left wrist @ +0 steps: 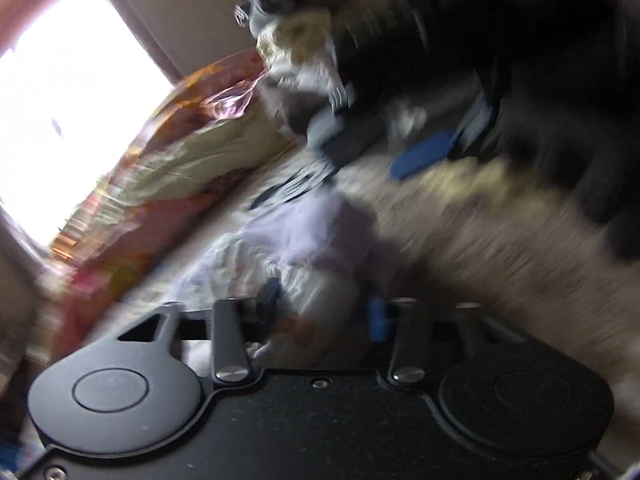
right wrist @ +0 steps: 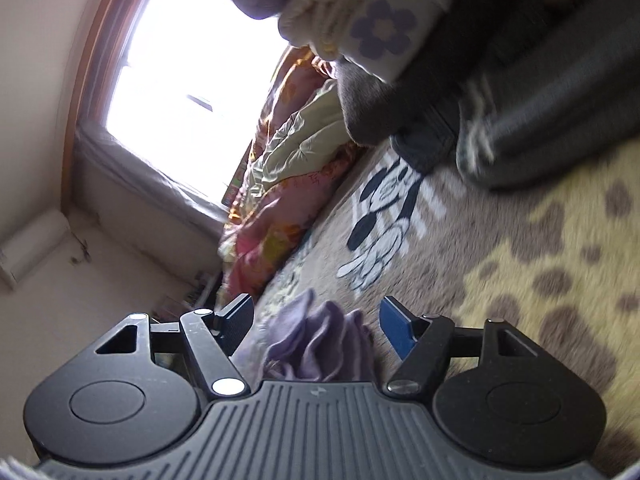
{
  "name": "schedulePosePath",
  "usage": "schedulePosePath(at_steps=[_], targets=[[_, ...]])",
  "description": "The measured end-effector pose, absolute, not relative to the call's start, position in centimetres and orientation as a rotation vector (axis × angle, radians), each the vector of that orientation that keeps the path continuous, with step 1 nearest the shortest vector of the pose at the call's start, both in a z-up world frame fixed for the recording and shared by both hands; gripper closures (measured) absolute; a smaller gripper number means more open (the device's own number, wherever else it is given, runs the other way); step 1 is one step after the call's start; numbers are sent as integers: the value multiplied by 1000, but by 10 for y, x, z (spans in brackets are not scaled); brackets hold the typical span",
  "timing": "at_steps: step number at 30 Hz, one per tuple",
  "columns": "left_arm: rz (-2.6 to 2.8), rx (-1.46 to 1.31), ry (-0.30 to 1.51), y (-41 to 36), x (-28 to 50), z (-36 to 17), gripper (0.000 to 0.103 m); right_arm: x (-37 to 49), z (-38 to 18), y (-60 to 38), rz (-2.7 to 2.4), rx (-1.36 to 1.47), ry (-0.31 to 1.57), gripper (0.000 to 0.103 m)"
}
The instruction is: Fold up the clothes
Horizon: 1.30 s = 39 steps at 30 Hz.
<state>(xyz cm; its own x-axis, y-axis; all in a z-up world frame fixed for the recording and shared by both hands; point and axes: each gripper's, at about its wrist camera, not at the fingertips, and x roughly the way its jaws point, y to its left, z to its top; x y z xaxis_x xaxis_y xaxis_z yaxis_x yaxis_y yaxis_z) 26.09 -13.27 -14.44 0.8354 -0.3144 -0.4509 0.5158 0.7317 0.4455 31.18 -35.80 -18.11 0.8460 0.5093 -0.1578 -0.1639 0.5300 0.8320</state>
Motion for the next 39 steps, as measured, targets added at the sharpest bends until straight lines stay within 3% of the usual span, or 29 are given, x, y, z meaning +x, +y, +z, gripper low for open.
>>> schedulePosePath(at_steps=[6,15,20,23,30,35,39], targets=[[-463,234,332,-63,236,-99,44,305,-158,-348,411,718,352,46],[-289,-29,351,16,264,-103,47,298,-125,-267,609,322,265,47],[-398,60,422,6,277,-125,47,318,-149,-254,525,209,495,49],[-403,171,517,-5,286,-147,47,324,-158,-267,516,252,535,49],[-498,212,494,2,288,-123,47,312,-148,-249,503,99,497,49],[-487,88,337,11,304,-111,47,289,-123,-230,531,-9,286,51],[-514,98,401,0,317,-128,47,296,-129,-220,546,-30,296,55]])
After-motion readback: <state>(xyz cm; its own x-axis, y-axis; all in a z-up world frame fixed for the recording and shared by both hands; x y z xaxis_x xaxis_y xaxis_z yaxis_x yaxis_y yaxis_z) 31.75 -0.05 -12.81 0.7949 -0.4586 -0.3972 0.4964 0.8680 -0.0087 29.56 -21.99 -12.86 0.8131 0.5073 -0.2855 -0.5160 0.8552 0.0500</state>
